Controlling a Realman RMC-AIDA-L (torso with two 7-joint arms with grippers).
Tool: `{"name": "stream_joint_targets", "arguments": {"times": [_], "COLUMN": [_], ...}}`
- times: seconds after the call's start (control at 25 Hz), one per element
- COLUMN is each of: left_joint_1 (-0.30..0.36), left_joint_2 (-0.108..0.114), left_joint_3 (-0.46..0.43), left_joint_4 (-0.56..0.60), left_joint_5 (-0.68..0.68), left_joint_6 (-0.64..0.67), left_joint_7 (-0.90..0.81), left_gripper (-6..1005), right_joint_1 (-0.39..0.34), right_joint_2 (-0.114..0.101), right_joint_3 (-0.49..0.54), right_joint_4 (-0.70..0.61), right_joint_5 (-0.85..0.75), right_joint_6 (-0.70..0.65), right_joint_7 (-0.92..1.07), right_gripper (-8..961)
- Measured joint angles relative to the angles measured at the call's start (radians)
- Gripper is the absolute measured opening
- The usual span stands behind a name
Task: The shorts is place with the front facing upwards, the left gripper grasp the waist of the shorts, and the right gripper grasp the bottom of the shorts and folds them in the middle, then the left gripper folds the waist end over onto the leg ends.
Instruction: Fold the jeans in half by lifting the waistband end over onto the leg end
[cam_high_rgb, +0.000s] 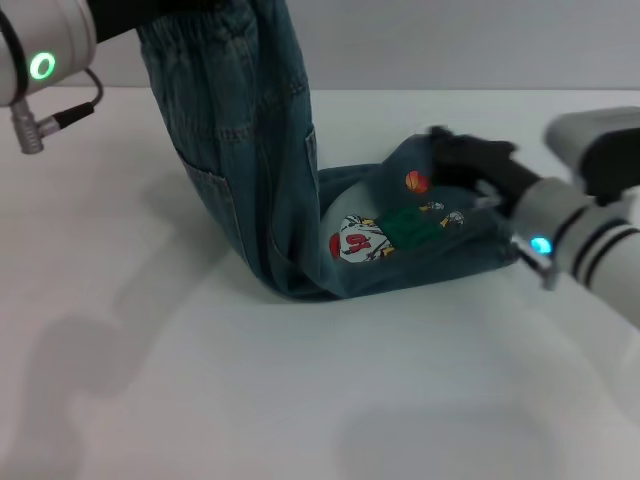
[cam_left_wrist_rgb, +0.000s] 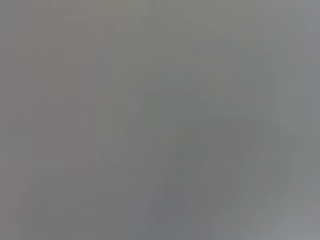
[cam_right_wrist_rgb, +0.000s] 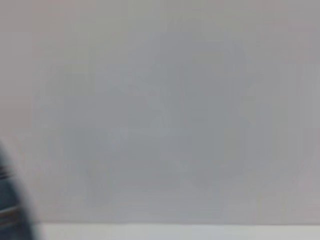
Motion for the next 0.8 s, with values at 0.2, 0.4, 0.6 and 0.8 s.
{"name": "stream_joint_targets", "arguments": {"times": [0.2,0.4,0.6,0.8], "left_joint_1": [-0.018,-0.039,-0.079,-0.116], "left_joint_2": [-0.001,-0.003,-0.003,-0.004], "left_joint_3": [0.029,0.094,0.211,0.323], "left_joint_4": [0.022,0.085,0.194,0.281], "left_joint_5": [-0.002,-0.031,-0.052,-0.092], "left_joint_6": [0.025,0.083,0.189,0.310], "left_joint_7": [0.004,0.012,0.012,0.014], "left_gripper": [41,45,49,53], "right_joint_1": [-0.130,-0.291,-0.420,-0.470], "right_joint_2": [-0.016,-0.023,-0.006,0.001], "right_joint_3": [0.132,0.241,0.315,0.344], "right_joint_4": [0.080,0.202,0.281,0.298], "right_joint_5": [-0.001,-0.001,-0.003,-0.003], "right_joint_6": [-0.001,-0.005,-0.044,-0.062], "right_joint_7": [-0.079,-0.150,-0.201,-0.212], "right_gripper": [-1,-1,-1,-1]}}
